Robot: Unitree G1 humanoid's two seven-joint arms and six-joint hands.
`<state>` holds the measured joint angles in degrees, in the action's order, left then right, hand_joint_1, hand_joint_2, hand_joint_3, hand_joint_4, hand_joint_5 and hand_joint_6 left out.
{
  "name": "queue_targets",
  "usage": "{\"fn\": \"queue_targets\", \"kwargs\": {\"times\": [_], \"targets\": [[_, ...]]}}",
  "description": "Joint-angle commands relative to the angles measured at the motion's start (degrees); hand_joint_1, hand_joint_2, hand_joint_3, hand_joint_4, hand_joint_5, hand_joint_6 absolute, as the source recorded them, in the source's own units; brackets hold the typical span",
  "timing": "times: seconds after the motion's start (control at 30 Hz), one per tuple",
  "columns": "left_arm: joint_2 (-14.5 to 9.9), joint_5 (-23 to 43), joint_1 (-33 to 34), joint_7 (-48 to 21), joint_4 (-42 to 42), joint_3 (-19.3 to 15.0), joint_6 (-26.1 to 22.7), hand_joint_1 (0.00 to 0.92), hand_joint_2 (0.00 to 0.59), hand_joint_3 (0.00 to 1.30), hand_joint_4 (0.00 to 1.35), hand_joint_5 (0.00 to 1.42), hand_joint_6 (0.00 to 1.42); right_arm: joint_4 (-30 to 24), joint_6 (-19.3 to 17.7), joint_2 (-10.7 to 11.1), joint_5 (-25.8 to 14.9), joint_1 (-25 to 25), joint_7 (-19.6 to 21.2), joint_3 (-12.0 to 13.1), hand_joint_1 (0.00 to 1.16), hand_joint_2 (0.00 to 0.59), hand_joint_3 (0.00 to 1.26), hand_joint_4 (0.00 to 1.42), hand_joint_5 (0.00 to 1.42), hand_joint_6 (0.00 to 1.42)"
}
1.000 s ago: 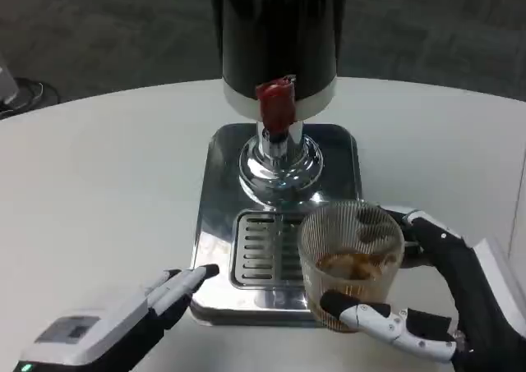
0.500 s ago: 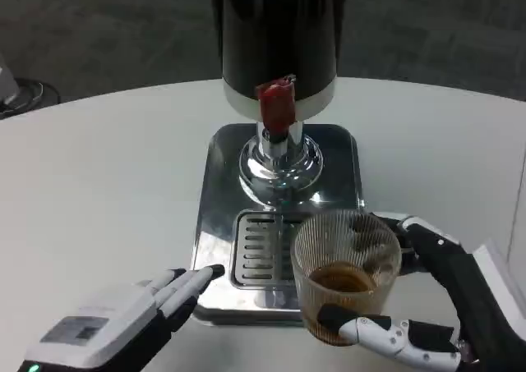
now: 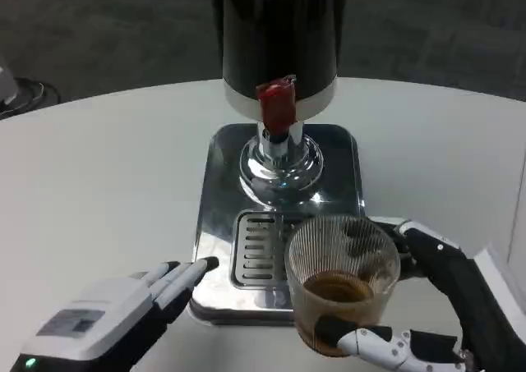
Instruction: Grasp the cup under the faucet to collect the drink, then remove the cup.
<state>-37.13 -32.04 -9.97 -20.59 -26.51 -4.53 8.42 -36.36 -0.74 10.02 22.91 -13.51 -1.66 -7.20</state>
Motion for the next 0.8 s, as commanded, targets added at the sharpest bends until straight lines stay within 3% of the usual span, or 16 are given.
{"fn": "queue_targets", "kwargs": {"times": [0.03, 0.8], "targets": [[0.5, -0.5, -0.4, 1.3, 0.1, -0.8, 0.0, 0.0, 0.088, 0.0, 0.0, 0.0, 0.04, -2.2, -2.2, 0.0, -1.0, -1.3, -0.5, 0.0, 0.78, 0.195, 0.77, 0.82, 0.85, 0.46], [1.0, -0.4, -0.7, 1.6, 0.1, -1.0, 0.1, 0.0, 0.087, 0.0, 0.0, 0.0, 0.04, -1.8, -3.1, 0.7, -0.6, -1.0, -0.3, 0.4, 0.78, 0.195, 0.78, 0.83, 0.86, 0.47]]}}
